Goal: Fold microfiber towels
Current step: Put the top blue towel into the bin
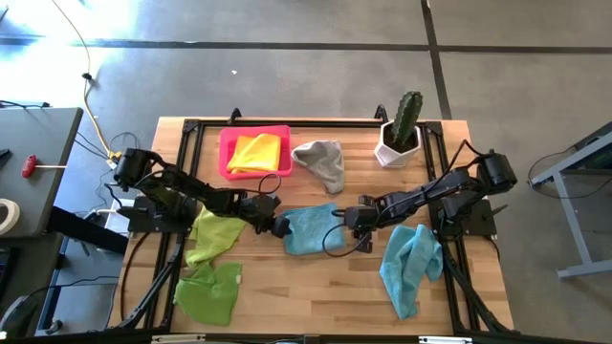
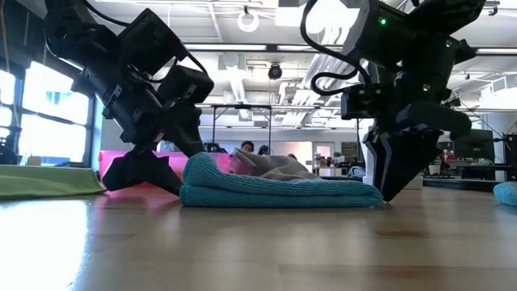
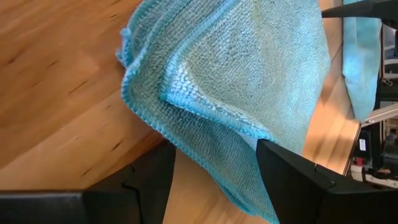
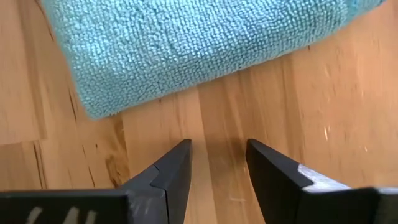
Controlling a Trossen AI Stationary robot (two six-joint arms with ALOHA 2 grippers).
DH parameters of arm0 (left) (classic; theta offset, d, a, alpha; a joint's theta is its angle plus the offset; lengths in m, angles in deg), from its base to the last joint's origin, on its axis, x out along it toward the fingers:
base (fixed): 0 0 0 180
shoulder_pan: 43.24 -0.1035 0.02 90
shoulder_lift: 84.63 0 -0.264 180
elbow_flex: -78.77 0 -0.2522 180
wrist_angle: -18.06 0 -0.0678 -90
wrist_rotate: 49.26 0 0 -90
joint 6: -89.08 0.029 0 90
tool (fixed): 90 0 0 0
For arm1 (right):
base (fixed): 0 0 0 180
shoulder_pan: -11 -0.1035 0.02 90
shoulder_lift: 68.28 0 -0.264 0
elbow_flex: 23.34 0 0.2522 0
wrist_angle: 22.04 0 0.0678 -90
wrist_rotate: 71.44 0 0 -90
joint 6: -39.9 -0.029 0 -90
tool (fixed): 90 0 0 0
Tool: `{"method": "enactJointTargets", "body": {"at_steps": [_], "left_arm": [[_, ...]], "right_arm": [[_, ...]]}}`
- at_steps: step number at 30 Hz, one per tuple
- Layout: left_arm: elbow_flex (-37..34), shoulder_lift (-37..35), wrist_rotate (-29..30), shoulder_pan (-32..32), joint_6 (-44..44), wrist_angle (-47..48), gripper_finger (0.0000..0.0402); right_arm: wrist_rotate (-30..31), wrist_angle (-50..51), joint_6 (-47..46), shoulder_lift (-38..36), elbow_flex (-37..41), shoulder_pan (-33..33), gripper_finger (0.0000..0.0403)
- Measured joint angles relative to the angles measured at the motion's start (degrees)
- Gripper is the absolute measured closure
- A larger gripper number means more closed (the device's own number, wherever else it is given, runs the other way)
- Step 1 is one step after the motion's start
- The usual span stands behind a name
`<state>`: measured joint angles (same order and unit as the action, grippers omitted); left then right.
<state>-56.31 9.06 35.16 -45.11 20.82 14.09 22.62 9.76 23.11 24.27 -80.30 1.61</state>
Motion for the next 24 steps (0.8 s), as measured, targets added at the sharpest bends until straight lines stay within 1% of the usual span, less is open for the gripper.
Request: {"method": "enactJointTargets", "body": {"at_steps": [7, 11, 15, 19, 22, 24], "left_arm": [[0.0, -0.12, 0.2, 0.5, -0.55, 0.2, 0.0183], [-0.07, -2.33, 0.73, 0.55, -2.41, 1.1, 0.0183], [-0.05, -6.44, 1.29, 0.55, -2.48, 6.11, 0.0183], [-0.09, -9.15, 4.42, 1.45, -3.02, 12.47, 0.0183], [-0.04, -9.6, 8.3, 3.0, -2.9, 11.45, 0.0173], [-0.04, -9.58, 9.14, 3.82, -3.41, 11.58, 0.0154]], "right_arm": [[0.35, -0.7, -1.15, 0.04, 0.0, 0.02, 0.0254], [0.4, -0.63, -1.21, 0.04, 0.0, 0.04, 0.0254], [0.39, -0.7, -1.19, 0.04, 0.0, 0.04, 0.0254], [0.37, -0.68, -1.19, 0.04, 0.0, 0.04, 0.0254], [0.37, -0.66, -1.19, 0.04, 0.0, 0.04, 0.0254], [0.35, -0.66, -1.19, 0.04, 0.0, 0.04, 0.0254]]}}
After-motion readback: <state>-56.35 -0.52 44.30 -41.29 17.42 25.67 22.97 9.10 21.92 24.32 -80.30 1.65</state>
